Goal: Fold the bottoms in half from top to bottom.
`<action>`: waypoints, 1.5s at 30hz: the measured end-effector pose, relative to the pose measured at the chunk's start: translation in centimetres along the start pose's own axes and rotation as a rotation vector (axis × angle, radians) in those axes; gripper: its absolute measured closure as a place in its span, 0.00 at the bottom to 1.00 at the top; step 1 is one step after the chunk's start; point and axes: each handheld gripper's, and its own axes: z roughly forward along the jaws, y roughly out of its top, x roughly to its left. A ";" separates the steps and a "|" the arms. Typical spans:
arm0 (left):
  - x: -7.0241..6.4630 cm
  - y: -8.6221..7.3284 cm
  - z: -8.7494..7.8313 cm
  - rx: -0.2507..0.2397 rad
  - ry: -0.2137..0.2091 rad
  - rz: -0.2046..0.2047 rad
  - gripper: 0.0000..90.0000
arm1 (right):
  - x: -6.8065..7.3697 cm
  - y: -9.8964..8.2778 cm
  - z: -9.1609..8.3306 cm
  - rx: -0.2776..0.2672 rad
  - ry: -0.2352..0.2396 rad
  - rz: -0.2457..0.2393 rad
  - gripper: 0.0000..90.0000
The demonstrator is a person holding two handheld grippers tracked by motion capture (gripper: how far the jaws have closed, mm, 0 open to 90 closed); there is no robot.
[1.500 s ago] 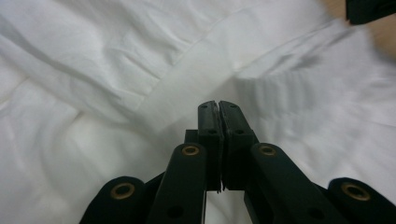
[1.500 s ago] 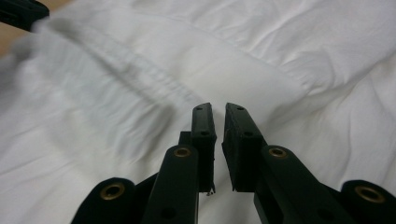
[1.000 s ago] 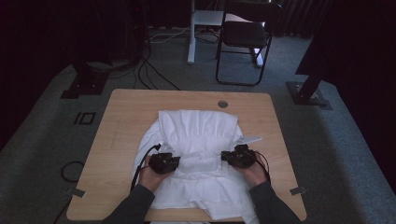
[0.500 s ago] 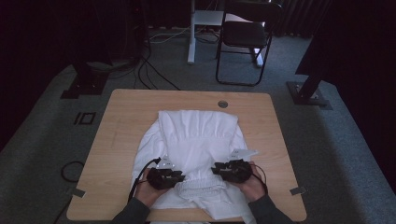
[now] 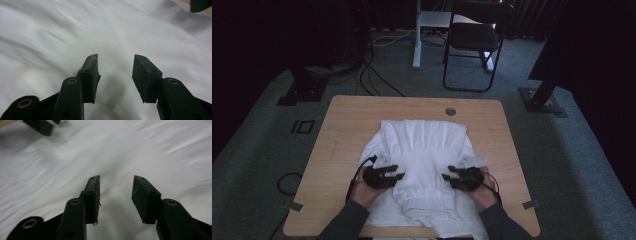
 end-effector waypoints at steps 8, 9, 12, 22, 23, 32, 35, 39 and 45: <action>5.3 2.8 4.9 0.026 0.115 -0.094 0.59 | -6.5 2.8 4.1 0.006 -0.109 0.099 0.58; 5.6 2.6 5.4 0.039 0.118 -0.107 0.59 | -7.1 2.8 5.1 0.027 -0.118 0.104 0.57; 6.0 1.3 6.7 0.084 0.109 -0.137 0.58 | -7.9 1.8 7.0 0.081 -0.114 0.141 0.55; 4.3 -1.7 4.5 0.042 0.057 -0.173 0.58 | -6.3 -1.5 6.2 0.040 -0.053 0.199 0.54; 3.8 -1.9 4.3 0.040 0.059 -0.171 0.58 | -5.9 -1.7 5.9 0.041 -0.055 0.193 0.54; 0.9 -3.9 2.0 0.046 0.059 -0.147 0.58 | -3.1 -3.3 4.3 0.037 -0.039 0.143 0.55; 1.3 -3.1 1.1 0.026 0.102 -0.141 0.55 | -3.0 -3.5 4.2 0.031 -0.032 0.145 0.55; 4.2 -1.0 0.1 -0.025 0.195 -0.187 0.49 | -3.1 -3.5 4.2 0.030 -0.026 0.146 0.55; 9.2 1.1 1.9 0.016 0.291 -0.269 0.38 | -3.2 -3.6 4.2 0.020 -0.017 0.151 0.55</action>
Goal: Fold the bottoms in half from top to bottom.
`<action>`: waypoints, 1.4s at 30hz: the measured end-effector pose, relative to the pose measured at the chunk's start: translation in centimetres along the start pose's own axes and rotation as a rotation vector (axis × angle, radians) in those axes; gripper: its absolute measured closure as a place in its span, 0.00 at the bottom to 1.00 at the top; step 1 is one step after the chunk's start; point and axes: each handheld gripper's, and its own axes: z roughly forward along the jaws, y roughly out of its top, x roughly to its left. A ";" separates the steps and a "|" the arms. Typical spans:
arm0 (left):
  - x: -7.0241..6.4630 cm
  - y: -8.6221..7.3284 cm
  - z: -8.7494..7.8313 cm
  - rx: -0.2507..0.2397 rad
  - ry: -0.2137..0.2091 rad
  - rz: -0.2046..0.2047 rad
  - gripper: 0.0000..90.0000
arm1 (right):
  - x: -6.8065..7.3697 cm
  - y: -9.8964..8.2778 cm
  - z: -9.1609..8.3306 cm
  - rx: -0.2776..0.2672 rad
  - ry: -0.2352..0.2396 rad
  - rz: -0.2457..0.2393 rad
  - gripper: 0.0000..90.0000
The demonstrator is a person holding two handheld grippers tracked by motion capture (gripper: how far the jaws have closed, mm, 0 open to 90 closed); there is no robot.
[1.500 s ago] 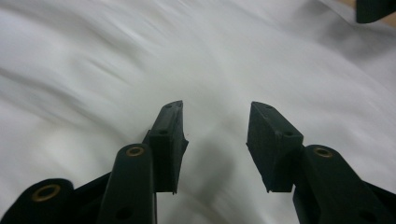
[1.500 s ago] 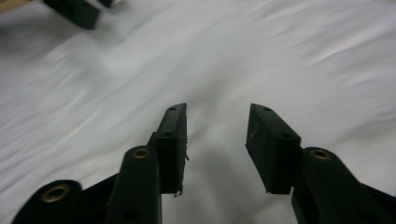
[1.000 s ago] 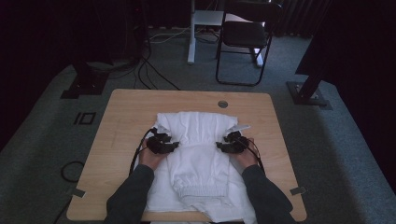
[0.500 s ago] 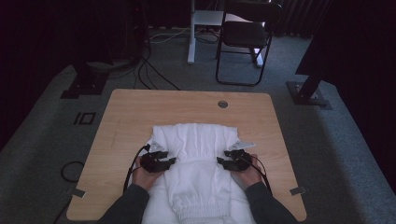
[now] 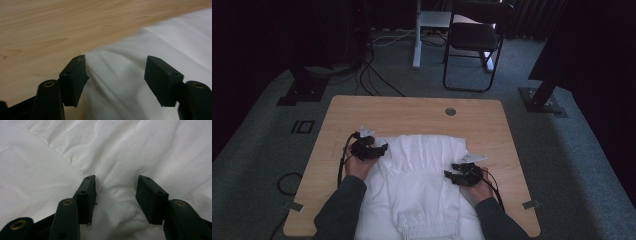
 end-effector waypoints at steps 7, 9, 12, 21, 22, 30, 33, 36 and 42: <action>2.0 0.0 3.2 0.068 -0.006 -0.037 0.35 | -0.1 -0.1 0.0 -0.004 0.007 0.002 0.55; 2.6 -0.5 3.9 0.098 -0.040 -0.054 0.39 | -0.1 -0.1 0.0 -0.005 0.008 0.002 0.55; 2.8 -0.6 3.6 0.098 -0.106 -0.061 0.63 | -0.1 -0.1 0.0 -0.006 0.007 0.002 0.55; 3.3 -0.7 3.2 0.105 -0.106 -0.063 0.87 | -0.3 0.1 -0.1 0.007 0.017 0.004 0.56; 3.2 -0.6 3.3 0.108 -0.091 -0.062 0.85 | -0.4 0.3 -0.1 0.021 0.023 0.003 0.56; 3.6 -0.6 3.6 0.094 -0.062 -0.078 0.53 | -5.0 4.4 -1.9 -0.042 -0.130 0.075 0.42; 3.3 -0.5 3.7 0.094 -0.056 -0.069 0.48 | -7.9 5.9 -0.9 -0.026 -0.163 0.132 0.35; 3.3 -0.5 3.8 0.092 -0.060 -0.071 0.48 | -9.6 6.6 0.8 0.003 -0.163 0.173 0.31; 3.2 -0.5 3.8 0.098 -0.066 -0.081 0.51 | -10.6 6.5 3.6 0.066 -0.140 0.200 0.31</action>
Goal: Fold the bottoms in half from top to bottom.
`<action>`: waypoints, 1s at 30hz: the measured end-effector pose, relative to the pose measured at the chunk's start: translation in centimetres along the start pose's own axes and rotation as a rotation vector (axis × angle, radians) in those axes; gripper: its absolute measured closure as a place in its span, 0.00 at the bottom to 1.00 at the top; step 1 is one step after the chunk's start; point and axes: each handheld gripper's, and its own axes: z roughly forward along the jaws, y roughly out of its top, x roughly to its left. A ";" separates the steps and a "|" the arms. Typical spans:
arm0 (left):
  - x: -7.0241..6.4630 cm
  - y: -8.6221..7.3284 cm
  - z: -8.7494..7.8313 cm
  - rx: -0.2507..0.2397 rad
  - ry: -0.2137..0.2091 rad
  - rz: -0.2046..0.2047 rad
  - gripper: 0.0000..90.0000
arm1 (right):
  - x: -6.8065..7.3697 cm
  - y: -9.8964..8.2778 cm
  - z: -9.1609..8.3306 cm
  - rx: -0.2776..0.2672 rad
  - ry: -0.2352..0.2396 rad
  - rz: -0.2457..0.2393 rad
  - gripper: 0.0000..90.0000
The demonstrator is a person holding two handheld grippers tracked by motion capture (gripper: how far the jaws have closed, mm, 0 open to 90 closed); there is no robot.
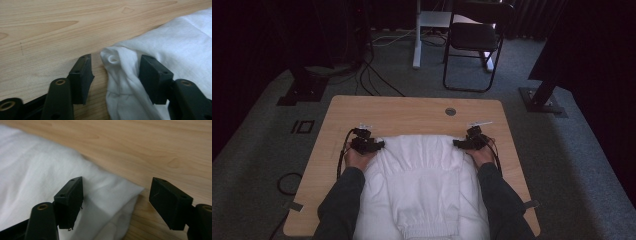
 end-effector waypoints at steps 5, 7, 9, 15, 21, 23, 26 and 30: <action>0.1 0.0 0.0 0.017 -0.071 -0.031 0.72 | 1.1 -0.4 0.3 0.026 0.004 -0.071 0.56; 0.3 -0.1 0.0 0.019 -0.115 -0.060 0.83 | 1.4 -0.3 0.2 0.044 0.019 -0.071 0.72; 0.2 -0.1 -0.2 0.012 -0.110 -0.049 0.92 | 1.4 -0.1 0.1 0.074 0.048 -0.059 0.88; 0.5 1.1 -2.2 -0.108 -0.129 -0.077 0.96 | 1.0 0.7 -2.3 -0.062 0.040 -0.026 0.91; -0.2 4.2 -5.4 -0.244 -0.144 -0.045 0.96 | 0.2 3.3 -5.7 -0.192 0.023 -0.024 0.91; -0.6 5.3 -6.4 -0.286 -0.150 -0.035 0.96 | 0.3 4.1 -6.8 -0.247 0.006 -0.029 0.91; -1.0 6.0 -7.9 -0.329 -0.171 -0.011 0.96 | 0.3 4.9 -8.2 -0.299 0.017 -0.043 0.91; -1.5 5.3 -9.1 -0.336 -0.186 0.024 0.95 | 0.8 4.3 -9.5 -0.302 0.038 -0.093 0.91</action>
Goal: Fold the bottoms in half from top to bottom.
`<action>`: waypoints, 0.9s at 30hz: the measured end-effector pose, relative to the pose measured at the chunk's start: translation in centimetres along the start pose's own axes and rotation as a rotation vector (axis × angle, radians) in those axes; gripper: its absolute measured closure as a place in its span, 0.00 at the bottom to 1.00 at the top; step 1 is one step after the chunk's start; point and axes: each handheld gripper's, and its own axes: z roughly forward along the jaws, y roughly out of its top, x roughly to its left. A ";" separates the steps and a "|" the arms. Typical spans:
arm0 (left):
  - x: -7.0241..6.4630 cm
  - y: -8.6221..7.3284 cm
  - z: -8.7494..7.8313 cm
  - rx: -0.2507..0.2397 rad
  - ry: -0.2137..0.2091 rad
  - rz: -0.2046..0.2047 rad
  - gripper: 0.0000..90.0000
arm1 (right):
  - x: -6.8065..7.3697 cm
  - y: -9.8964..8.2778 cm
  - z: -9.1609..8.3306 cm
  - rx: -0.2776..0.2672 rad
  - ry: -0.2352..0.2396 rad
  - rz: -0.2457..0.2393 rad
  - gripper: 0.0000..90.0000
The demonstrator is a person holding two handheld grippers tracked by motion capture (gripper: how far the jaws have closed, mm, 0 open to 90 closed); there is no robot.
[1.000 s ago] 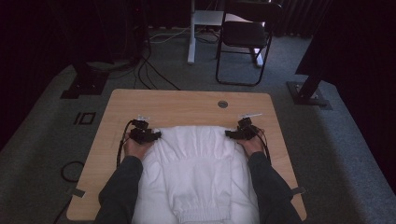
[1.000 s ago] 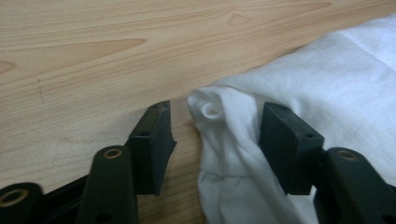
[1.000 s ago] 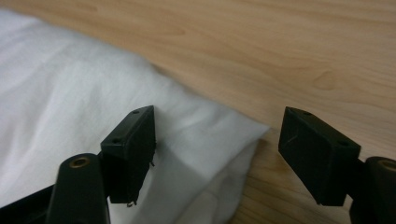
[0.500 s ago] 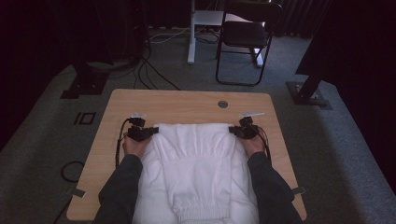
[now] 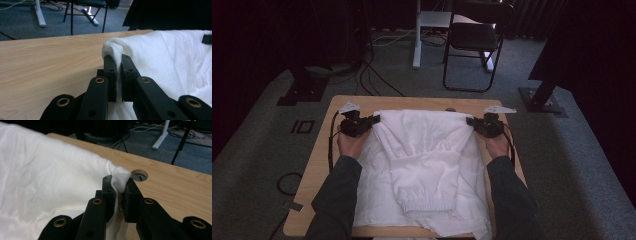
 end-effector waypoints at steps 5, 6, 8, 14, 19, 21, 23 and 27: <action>-0.9 -1.3 -2.2 -0.020 -0.055 0.022 0.95 | 1.0 -1.5 -2.7 -0.013 0.061 -0.046 0.90; -1.2 -1.6 -2.8 -0.021 -0.060 0.031 0.95 | 1.3 -1.8 -3.3 -0.015 0.068 -0.056 0.90; -1.8 -2.3 -3.6 -0.018 -0.063 0.055 0.95 | 2.0 -2.6 -4.3 -0.015 0.084 -0.074 0.90; -3.3 -6.0 -5.5 0.047 -0.092 0.090 0.95 | 3.6 -5.7 -6.2 0.015 0.105 -0.092 0.90; -4.6 -9.8 -6.2 0.150 -0.101 0.104 0.95 | 4.8 -9.6 -7.1 0.080 0.124 -0.073 0.90; -5.2 -11.4 -5.8 0.231 -0.090 0.125 0.95 | 5.2 -11.2 -7.0 0.126 0.125 -0.074 0.90; -5.8 -12.7 -5.1 0.306 -0.068 0.161 0.95 | 5.5 -12.8 -6.8 0.175 0.133 -0.060 0.90; -6.6 -14.5 -3.4 0.398 -0.016 0.230 0.95 | 5.9 -15.4 -5.4 0.270 0.139 -0.043 0.90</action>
